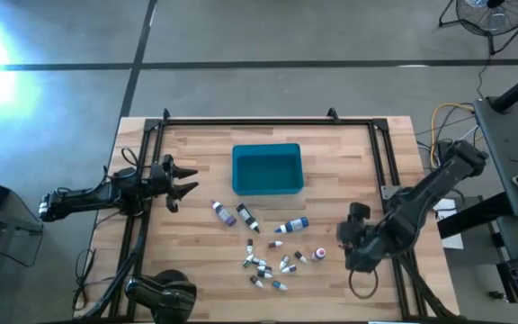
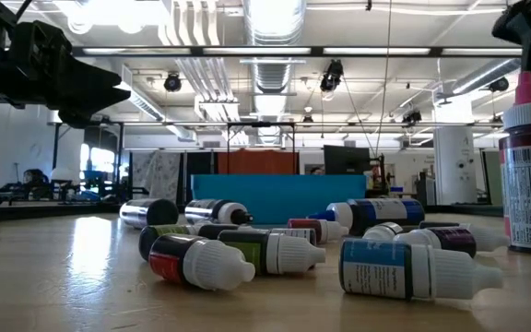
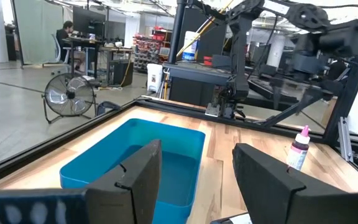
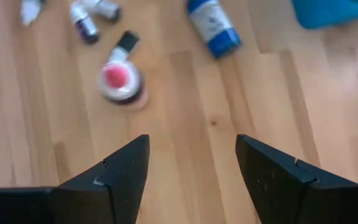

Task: Pick & Place food coloring
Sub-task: Put the pink food coloring bottle into the blue bin

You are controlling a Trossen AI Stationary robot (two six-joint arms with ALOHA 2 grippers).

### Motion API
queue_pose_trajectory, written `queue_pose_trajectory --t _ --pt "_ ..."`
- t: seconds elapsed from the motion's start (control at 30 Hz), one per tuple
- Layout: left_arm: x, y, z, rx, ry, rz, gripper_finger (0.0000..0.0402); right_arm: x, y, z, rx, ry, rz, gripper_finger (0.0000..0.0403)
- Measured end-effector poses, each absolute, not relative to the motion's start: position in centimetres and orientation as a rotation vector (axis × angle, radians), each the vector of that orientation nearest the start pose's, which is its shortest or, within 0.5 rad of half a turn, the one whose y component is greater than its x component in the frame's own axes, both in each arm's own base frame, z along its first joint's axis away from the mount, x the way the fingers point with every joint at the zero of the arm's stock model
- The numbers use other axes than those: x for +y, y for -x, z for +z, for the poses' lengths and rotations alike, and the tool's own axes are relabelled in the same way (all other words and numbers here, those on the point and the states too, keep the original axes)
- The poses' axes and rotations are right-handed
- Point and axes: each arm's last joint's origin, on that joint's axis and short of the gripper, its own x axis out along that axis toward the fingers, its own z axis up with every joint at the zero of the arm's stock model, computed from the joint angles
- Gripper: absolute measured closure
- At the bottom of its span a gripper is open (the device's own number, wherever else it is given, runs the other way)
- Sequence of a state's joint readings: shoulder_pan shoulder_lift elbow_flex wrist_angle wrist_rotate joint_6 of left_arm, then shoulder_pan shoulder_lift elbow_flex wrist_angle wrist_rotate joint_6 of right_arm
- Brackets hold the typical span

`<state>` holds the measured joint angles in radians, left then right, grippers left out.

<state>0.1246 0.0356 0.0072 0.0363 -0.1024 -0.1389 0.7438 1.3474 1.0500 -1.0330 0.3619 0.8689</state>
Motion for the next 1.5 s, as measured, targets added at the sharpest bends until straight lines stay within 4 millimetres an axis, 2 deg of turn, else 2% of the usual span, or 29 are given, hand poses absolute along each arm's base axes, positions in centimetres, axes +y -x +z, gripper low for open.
queue_pose_trajectory --t 0.13,0.33,0.67,0.83,1.0,1.23,1.5 --pt "1.5 -9.8 16.7 -0.024 0.138 0.226 0.0226 16.8 -19.0 25.0 1.156 0.007 -0.133 0.017" --pt "1.5 -9.8 16.7 -0.024 0.138 0.226 0.0226 18.2 -20.3 24.4 1.104 -0.017 -0.048 0.0163" --pt "1.5 -9.8 16.7 -0.023 0.138 0.226 0.0226 18.1 -21.6 22.3 1.097 -0.028 -0.078 0.0108" --pt "1.5 -9.8 16.7 -0.023 0.138 0.226 0.0226 17.7 -22.4 21.5 1.103 -0.048 -0.106 0.0098" --pt "1.5 -9.8 16.7 -0.023 0.138 0.226 0.0226 17.5 -22.4 21.9 1.091 -0.057 -0.096 0.0111" --pt "1.5 -9.8 16.7 -0.023 0.138 0.226 0.0226 17.1 -22.5 20.9 1.136 -0.115 -0.058 0.0154" --pt "1.5 -9.8 16.7 -0.023 0.138 0.226 0.0226 16.4 -23.0 20.6 1.142 -0.143 -0.066 0.0174"
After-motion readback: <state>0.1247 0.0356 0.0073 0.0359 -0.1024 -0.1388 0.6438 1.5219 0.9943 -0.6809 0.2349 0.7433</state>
